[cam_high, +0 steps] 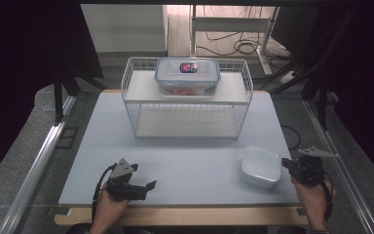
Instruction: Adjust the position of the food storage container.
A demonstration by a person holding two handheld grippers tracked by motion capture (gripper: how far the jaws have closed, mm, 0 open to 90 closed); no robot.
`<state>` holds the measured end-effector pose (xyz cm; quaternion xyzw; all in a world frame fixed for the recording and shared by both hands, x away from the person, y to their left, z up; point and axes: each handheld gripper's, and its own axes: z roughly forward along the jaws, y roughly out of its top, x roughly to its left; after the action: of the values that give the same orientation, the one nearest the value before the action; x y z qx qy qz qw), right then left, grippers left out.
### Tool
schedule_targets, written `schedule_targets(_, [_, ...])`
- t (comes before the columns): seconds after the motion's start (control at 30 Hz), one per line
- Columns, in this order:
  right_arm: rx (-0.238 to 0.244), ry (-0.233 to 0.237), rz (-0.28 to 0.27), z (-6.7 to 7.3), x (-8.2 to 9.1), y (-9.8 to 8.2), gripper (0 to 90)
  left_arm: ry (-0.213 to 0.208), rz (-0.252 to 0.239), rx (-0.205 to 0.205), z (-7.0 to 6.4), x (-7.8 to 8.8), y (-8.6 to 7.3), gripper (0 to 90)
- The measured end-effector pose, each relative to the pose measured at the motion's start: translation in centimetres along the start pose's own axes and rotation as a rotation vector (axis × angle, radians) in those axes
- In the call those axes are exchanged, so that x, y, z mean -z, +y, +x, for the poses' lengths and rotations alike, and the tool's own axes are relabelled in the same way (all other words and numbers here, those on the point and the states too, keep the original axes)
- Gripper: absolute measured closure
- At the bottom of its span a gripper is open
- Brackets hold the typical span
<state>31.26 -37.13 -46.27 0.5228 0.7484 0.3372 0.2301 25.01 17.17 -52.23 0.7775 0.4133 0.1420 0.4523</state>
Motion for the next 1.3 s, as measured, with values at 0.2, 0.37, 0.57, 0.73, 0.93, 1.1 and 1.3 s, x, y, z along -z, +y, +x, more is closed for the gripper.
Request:
schedule_targets(0.2, [0.022,0.038,0.002,1.2,-0.8,0.3,89.2,-0.006,-0.002,0.007,0.0,-0.1,-0.1,6.8])
schedule_targets(0.37, [0.035,0.062,-0.003,2.1,-1.4,0.6,89.1,-0.014,-0.01,0.013,0.0,-0.1,-0.1,7.0])
schedule_targets(0.57, [0.029,0.085,-0.005,2.8,-2.0,1.0,89.2,-0.017,-0.013,0.011,0.1,-0.3,-0.1,6.9])
schedule_targets(0.73, [0.037,0.112,-0.007,3.7,-2.6,1.3,89.2,-0.022,-0.014,-0.007,0.0,-0.4,-0.1,6.0])
schedule_targets(0.93, [0.065,0.143,-0.01,5.4,-3.5,1.9,89.1,-0.029,-0.001,-0.019,-0.2,-0.6,0.0,5.6])
schedule_targets(1.1, [0.094,0.173,-0.011,7.1,-4.2,2.3,89.1,-0.028,0.002,-0.017,-0.2,-0.6,0.0,5.9])
schedule_targets(1.3, [0.125,0.21,-0.013,9.0,-4.8,2.6,89.0,-0.027,0.011,-0.026,-0.3,-0.6,0.0,6.3])
